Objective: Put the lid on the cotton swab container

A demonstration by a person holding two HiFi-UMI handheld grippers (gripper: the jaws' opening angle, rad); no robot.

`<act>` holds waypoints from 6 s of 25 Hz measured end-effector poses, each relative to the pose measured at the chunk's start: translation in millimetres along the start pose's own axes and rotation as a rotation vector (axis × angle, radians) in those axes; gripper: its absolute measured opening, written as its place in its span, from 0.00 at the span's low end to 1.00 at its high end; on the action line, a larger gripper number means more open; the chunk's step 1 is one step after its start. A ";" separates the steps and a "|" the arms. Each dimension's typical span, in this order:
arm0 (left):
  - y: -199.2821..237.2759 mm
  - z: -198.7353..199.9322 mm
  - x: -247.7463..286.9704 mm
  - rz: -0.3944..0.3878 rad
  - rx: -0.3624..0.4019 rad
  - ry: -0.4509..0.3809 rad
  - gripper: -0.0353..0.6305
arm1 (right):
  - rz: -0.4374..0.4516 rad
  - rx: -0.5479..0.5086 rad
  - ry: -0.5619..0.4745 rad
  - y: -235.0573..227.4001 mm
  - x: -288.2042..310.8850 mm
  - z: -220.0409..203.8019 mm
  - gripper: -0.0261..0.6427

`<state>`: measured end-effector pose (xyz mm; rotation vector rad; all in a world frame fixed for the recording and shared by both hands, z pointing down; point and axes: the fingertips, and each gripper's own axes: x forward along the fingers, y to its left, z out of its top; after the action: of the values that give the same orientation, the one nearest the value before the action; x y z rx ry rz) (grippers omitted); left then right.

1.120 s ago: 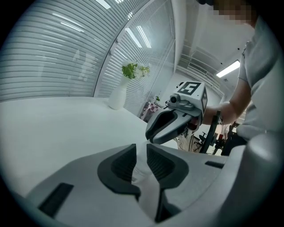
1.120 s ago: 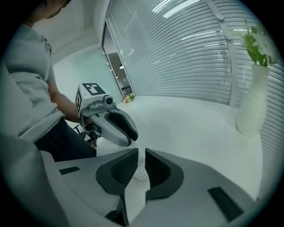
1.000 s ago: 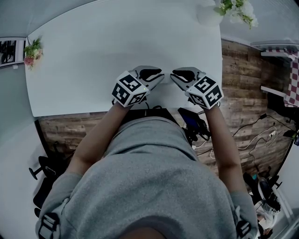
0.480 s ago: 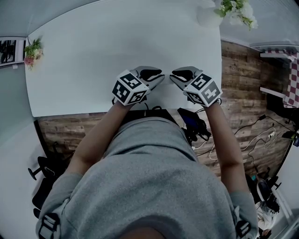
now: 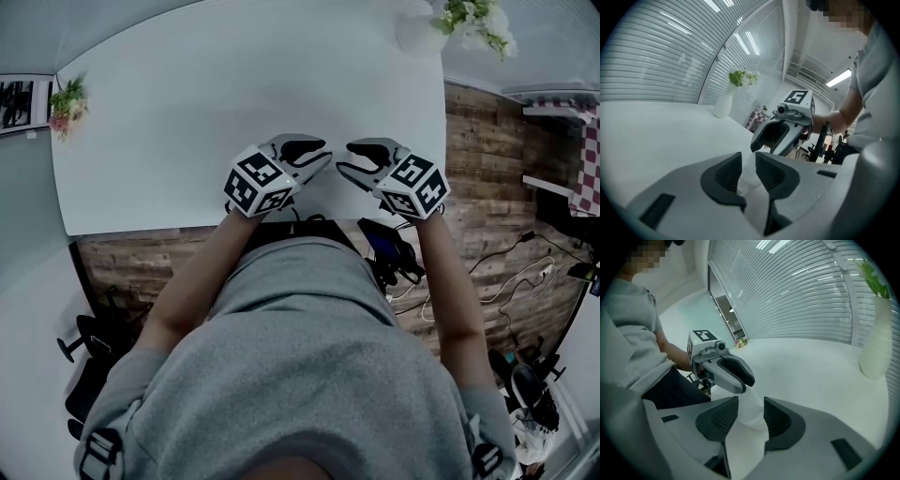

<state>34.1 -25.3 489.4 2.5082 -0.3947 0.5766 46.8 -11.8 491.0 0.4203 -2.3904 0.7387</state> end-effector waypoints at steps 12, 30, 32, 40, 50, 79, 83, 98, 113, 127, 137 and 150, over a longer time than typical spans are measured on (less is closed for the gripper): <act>10.7 15.1 -21.9 0.094 0.068 -0.057 0.08 | -0.015 -0.190 0.031 3.4 -0.7 -10.5 0.33; 7.3 4.8 -42.3 0.082 0.016 -0.053 0.06 | -0.030 -0.388 0.119 -1.8 21.5 -33.6 0.38; 7.3 4.6 -43.3 0.084 0.013 -0.053 0.06 | -0.030 -0.375 0.125 -4.1 21.4 -35.0 0.36; 10.2 5.1 -43.8 0.086 0.009 -0.053 0.06 | -0.022 -0.340 0.071 -2.8 17.2 -26.5 0.36; 18.3 8.3 -45.2 0.095 0.010 -0.057 0.06 | -0.195 -0.192 -0.038 -53.4 -14.9 -12.8 0.35; 29.6 16.1 -46.6 0.134 0.016 -0.062 0.06 | -0.563 0.080 -0.175 -156.6 -63.7 -8.2 0.35; 30.5 15.6 -47.3 0.133 0.014 -0.061 0.06 | -0.568 0.088 -0.179 -165.1 -62.9 -3.2 0.35; 32.3 16.7 -47.1 0.146 0.020 -0.072 0.06 | -0.601 0.048 -0.207 -181.2 -66.3 10.3 0.36; 32.8 27.6 -63.2 0.175 0.046 -0.126 0.06 | -0.733 -0.072 -0.336 -144.8 -116.7 40.4 0.18; 49.7 71.8 -98.6 0.304 0.130 -0.273 0.06 | -0.800 -0.112 -0.594 -81.5 -181.4 90.2 0.08; 55.9 129.0 -159.5 0.408 0.203 -0.425 0.06 | -0.883 -0.134 -0.742 -52.1 -237.5 114.7 0.08; 40.0 164.9 -192.0 0.432 0.242 -0.541 0.06 | -0.883 -0.134 -0.881 -6.4 -266.3 142.9 0.08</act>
<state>-95.0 -119.3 289.0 2.8061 -1.1462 0.0826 191.5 -70.1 232.1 1.8765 -2.5309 -0.0610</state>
